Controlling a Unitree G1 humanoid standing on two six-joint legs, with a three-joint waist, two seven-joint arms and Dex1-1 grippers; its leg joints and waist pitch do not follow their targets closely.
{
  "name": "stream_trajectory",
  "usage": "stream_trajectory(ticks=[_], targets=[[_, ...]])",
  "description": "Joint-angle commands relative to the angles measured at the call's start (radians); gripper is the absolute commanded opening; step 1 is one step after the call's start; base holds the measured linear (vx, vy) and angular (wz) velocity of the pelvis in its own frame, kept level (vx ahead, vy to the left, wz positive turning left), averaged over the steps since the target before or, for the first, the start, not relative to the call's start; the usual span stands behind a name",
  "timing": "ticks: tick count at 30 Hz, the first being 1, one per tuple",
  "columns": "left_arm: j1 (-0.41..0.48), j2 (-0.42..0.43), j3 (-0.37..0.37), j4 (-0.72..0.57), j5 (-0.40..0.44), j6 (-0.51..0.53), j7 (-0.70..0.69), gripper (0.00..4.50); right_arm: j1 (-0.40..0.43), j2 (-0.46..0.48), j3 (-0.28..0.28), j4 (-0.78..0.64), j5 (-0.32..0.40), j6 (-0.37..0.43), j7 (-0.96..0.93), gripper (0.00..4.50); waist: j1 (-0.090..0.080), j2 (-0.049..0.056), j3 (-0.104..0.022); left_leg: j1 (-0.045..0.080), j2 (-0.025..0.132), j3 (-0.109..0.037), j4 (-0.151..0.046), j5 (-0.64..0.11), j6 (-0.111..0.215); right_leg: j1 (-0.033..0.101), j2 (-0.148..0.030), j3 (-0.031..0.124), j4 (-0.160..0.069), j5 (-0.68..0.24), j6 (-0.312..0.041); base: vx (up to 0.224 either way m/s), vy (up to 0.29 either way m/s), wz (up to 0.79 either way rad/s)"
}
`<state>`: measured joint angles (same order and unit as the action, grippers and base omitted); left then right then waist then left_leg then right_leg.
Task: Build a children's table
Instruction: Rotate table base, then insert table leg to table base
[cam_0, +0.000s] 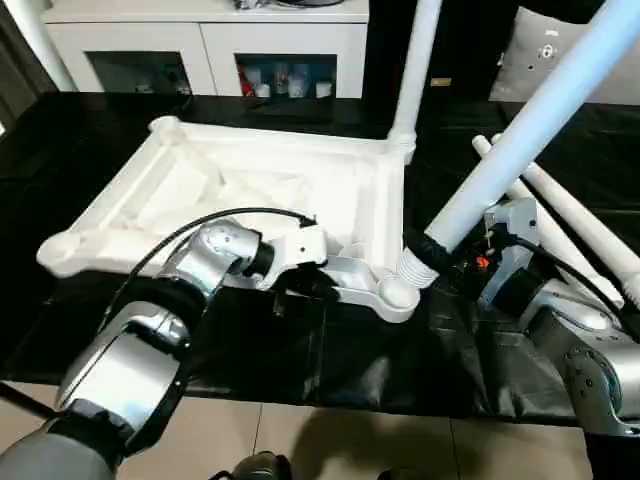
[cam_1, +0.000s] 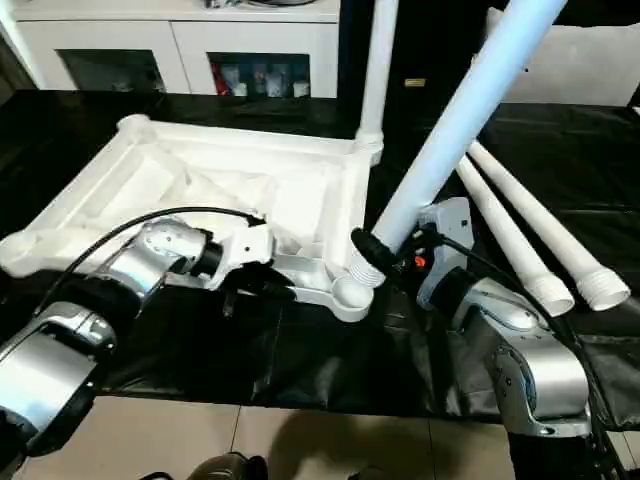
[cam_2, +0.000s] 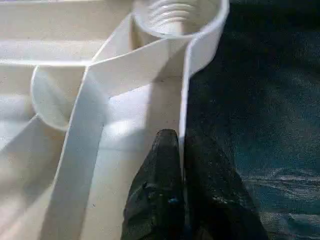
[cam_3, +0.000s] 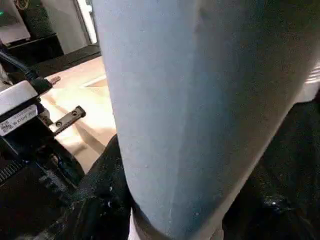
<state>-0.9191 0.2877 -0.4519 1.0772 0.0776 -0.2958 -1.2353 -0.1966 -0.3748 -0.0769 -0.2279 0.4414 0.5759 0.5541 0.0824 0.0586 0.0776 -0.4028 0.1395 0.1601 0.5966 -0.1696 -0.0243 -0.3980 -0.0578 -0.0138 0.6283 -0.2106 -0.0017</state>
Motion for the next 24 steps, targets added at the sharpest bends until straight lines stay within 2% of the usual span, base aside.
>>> stream_trajectory(ticks=[1,2,5,6,8,9,11,12,14,15,16,17,18,22,24], targets=[[-0.015,0.027,-0.031,0.041,0.083,0.030,0.113,0.02,-0.005,-0.001,0.006,-0.027,0.010,-0.011,0.008,1.89,0.005,-0.005,-0.067,0.027,0.082,-0.029,-0.071,-0.202,0.043,0.053,-0.098,0.038,-0.076,-0.027,-0.283,0.000,0.000,0.00],[-0.025,0.016,-0.007,0.051,0.065,0.118,0.151,0.00,-0.007,0.002,0.009,-0.023,0.007,-0.016,0.007,1.89,0.004,-0.008,-0.066,0.029,0.082,-0.028,-0.071,-0.214,0.040,0.051,-0.099,0.038,-0.078,-0.049,-0.283,0.000,0.000,0.00],[-0.030,0.007,0.015,0.055,0.049,0.179,0.173,0.00,-0.008,0.005,0.011,-0.022,0.005,-0.019,0.006,1.89,0.000,-0.010,-0.062,0.026,0.078,-0.028,-0.072,-0.213,0.032,0.053,-0.099,0.038,-0.083,-0.112,-0.276,0.000,0.000,0.00],[-0.022,-0.001,0.039,0.046,0.037,0.238,0.208,0.00,-0.013,0.007,0.013,-0.015,0.001,-0.024,0.005,1.89,-0.001,-0.010,-0.062,0.026,0.079,-0.029,-0.073,-0.213,0.031,0.052,-0.099,0.038,-0.084,-0.118,-0.275,0.000,0.000,0.00],[-0.010,-0.005,0.054,0.029,0.028,0.288,0.230,0.00,-0.018,0.008,0.014,-0.010,-0.001,-0.027,0.005,1.89,-0.009,-0.010,-0.062,0.025,0.078,-0.030,-0.072,-0.215,0.033,0.051,-0.098,0.038,-0.084,-0.111,-0.280,0.000,0.000,0.00],[0.012,-0.007,0.070,-0.005,0.017,0.296,0.229,0.00,-0.024,0.012,0.012,-0.004,0.001,-0.029,0.004,1.89,-0.011,-0.015,-0.062,0.023,0.076,-0.029,-0.071,-0.207,0.038,0.054,-0.099,0.038,-0.083,-0.108,-0.282,0.000,0.000,0.00],[0.021,-0.007,0.074,-0.020,0.012,0.295,0.222,0.00,-0.028,0.014,0.011,-0.001,0.003,-0.029,0.004,1.89,-0.015,-0.013,-0.062,0.022,0.077,-0.029,-0.071,-0.198,0.051,0.053,-0.098,0.038,-0.086,-0.104,-0.282,0.000,0.000,0.00],[0.042,-0.004,0.076,-0.055,0.009,0.294,0.205,0.00,-0.033,0.017,0.013,0.004,0.001,-0.030,0.002,1.89,-0.015,-0.016,-0.063,0.023,0.077,-0.028,-0.071,-0.193,0.058,0.052,-0.097,0.038,-0.086,-0.100,-0.284,0.000,0.000,0.00],[0.086,0.006,0.071,-0.130,-0.001,0.264,0.180,0.00,-0.043,0.021,0.021,0.014,-0.005,-0.035,0.000,1.89,-0.014,-0.013,-0.062,0.021,0.080,-0.029,-0.073,-0.187,0.065,0.052,-0.098,0.038,-0.086,-0.091,-0.286,0.000,0.000,0.00],[0.118,0.012,0.073,-0.186,-0.009,0.266,0.164,0.00,-0.051,0.025,0.027,0.021,-0.011,-0.039,-0.002,1.89,-0.015,-0.008,-0.065,0.024,0.082,-0.028,-0.073,-0.195,0.066,0.049,-0.095,0.037,-0.085,-0.082,-0.288,0.000,0.000,0.00],[0.127,0.014,0.073,-0.201,-0.012,0.266,0.160,0.00,-0.054,0.026,0.029,0.023,-0.013,-0.041,-0.002,1.89,-0.014,-0.008,-0.066,0.025,0.085,-0.030,-0.074,-0.194,0.064,0.049,-0.096,0.037,-0.082,-0.070,-0.291,0.000,0.000,0.00],[0.165,0.022,0.075,-0.252,-0.024,0.214,0.135,0.00,-0.067,0.027,0.037,0.034,-0.016,-0.044,0.006,1.89,-0.013,-0.006,-0.066,0.025,0.085,-0.029,-0.075,-0.190,0.065,0.048,-0.095,0.036,-0.080,-0.055,-0.291,0.000,0.000,0.00],[0.188,0.028,0.074,-0.282,-0.031,0.188,0.120,0.00,-0.074,0.026,0.043,0.039,-0.017,-0.047,0.013,1.89,-0.013,-0.010,-0.068,0.022,0.087,-0.031,-0.076,-0.185,0.067,0.052,-0.099,0.036,-0.077,-0.039,-0.293,0.000,0.000,0.00],[0.218,0.029,0.083,-0.303,-0.029,0.153,0.140,0.00,-0.096,0.010,0.071,0.057,0.004,-0.008,0.063,1.89,-0.008,-0.007,-0.067,0.028,0.085,-0.025,-0.074,-0.187,0.072,0.045,-0.094,0.036,-0.079,-0.027,-0.286,0.000,0.000,0.00],[0.226,0.033,0.079,-0.315,-0.011,0.177,0.153,0.00,-0.117,0.001,0.094,0.092,0.006,0.018,0.096,1.89,0.000,-0.013,-0.067,0.027,0.085,-0.024,-0.074,-0.177,0.070,0.048,-0.097,0.036,-0.077,-0.037,-0.281,0.000,0.000,0.00]])
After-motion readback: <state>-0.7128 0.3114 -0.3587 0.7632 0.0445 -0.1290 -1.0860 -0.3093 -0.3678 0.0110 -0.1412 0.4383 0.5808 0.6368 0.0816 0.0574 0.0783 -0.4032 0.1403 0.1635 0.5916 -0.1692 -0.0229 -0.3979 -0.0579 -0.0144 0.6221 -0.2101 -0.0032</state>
